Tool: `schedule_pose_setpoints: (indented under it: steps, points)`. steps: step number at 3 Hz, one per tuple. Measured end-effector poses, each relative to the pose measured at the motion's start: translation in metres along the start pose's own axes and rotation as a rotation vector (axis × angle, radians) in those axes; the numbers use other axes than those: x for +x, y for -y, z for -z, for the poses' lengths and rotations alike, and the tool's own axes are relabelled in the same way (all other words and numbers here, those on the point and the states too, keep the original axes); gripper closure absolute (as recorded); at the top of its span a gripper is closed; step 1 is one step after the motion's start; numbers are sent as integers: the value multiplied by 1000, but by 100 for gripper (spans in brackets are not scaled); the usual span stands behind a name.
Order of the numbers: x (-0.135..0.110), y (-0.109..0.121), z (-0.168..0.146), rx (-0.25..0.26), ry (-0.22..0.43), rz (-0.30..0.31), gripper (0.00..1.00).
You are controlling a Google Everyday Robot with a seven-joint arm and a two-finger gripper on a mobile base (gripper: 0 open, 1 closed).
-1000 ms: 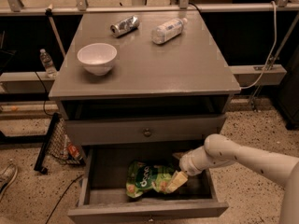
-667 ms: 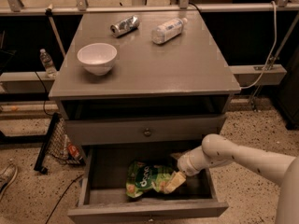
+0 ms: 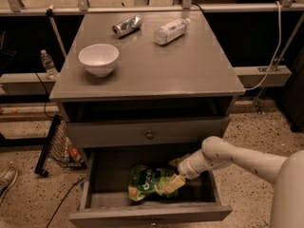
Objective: Pick green rice chip bag from middle drawer and place on counter
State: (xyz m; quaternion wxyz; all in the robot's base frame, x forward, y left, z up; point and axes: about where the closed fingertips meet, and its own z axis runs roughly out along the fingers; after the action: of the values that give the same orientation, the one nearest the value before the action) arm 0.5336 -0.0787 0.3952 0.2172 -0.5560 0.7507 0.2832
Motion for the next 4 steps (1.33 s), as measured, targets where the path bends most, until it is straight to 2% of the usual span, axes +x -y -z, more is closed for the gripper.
schedule_pose_setpoints:
  steps: [1, 2, 3, 4]
  points:
    - [2, 0, -12, -36, 6, -3, 46]
    - [-1, 0, -7, -26, 19, 15, 77]
    - [-6, -3, 11, 21, 35, 37, 99]
    - [-8, -10, 46, 98, 57, 52, 100]
